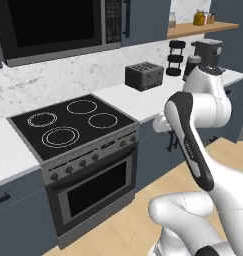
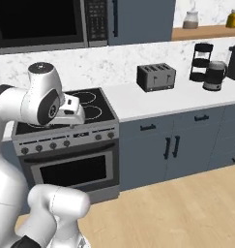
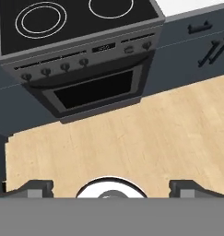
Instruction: Navigate to the toaster.
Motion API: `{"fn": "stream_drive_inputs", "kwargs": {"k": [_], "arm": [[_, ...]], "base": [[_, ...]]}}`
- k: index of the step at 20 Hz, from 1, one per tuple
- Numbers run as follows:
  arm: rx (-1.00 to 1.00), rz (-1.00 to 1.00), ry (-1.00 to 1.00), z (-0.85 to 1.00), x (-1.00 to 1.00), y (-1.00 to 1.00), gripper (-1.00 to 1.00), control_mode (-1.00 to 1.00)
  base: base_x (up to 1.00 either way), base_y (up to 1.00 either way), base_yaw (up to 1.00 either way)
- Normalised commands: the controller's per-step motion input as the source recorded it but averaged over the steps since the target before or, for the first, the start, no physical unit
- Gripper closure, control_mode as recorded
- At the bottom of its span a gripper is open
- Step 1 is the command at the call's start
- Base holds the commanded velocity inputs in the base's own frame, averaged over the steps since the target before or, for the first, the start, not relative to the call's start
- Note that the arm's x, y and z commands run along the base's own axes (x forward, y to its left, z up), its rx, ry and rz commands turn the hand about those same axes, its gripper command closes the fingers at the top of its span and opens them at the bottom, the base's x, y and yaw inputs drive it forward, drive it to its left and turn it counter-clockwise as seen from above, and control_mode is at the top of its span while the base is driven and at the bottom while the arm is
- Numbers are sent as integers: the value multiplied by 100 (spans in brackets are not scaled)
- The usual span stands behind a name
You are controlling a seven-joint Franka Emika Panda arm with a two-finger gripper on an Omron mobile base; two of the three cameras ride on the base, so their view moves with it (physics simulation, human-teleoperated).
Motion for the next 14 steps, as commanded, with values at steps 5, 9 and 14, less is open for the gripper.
{"fn": "stream_drive_inputs", "kwargs": {"k": [5,9,14], "arm": [[0,0,0,0,0,0,-100,100],[0,0,0,0,0,0,-100,100],[0,0,0,0,0,0,-100,100]], "base": [[33,-23,3],[97,-97,22],[100,-96,15]]}}
